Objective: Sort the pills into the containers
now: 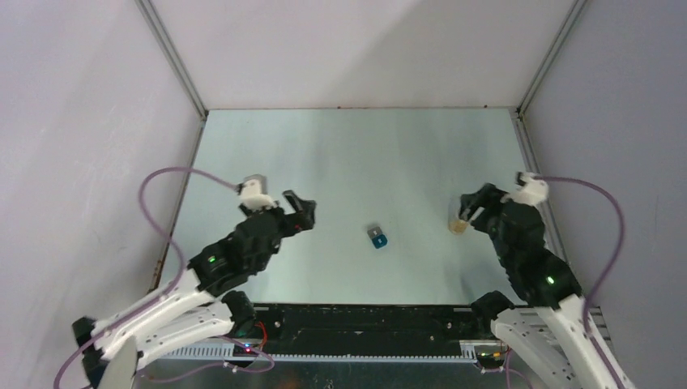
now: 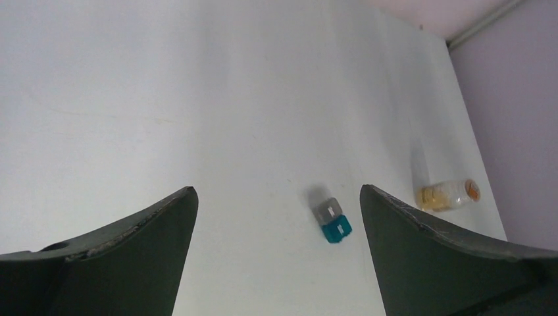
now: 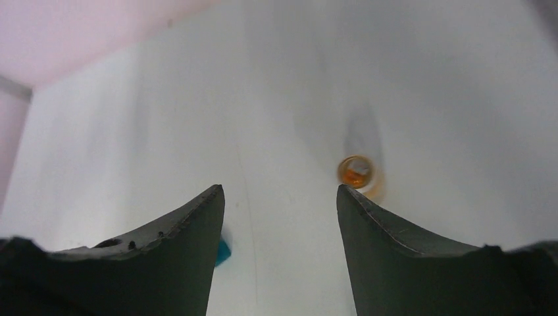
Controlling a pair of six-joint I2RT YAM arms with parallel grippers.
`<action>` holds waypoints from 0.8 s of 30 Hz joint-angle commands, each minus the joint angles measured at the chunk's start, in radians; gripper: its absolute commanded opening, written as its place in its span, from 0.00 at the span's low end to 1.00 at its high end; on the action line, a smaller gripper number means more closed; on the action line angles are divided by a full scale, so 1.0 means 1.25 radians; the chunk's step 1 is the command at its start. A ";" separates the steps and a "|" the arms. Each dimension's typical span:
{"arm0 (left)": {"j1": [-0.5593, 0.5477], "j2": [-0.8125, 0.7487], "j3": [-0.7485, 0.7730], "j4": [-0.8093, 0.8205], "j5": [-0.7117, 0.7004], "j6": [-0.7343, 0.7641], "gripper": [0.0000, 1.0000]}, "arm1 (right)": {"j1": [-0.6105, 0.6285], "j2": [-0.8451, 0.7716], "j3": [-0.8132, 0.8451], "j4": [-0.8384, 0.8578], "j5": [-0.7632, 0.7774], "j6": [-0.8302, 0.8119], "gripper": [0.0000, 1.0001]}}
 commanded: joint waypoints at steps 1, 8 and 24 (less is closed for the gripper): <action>-0.003 -0.156 -0.013 -0.151 -0.176 0.062 0.99 | -0.005 -0.112 0.105 -0.137 0.205 0.025 0.72; -0.003 -0.359 0.052 -0.270 -0.286 0.093 0.99 | -0.005 -0.239 0.268 -0.228 0.302 -0.021 0.99; -0.002 -0.415 0.128 -0.396 -0.355 0.127 0.99 | -0.004 -0.308 0.310 -0.217 0.379 -0.076 0.99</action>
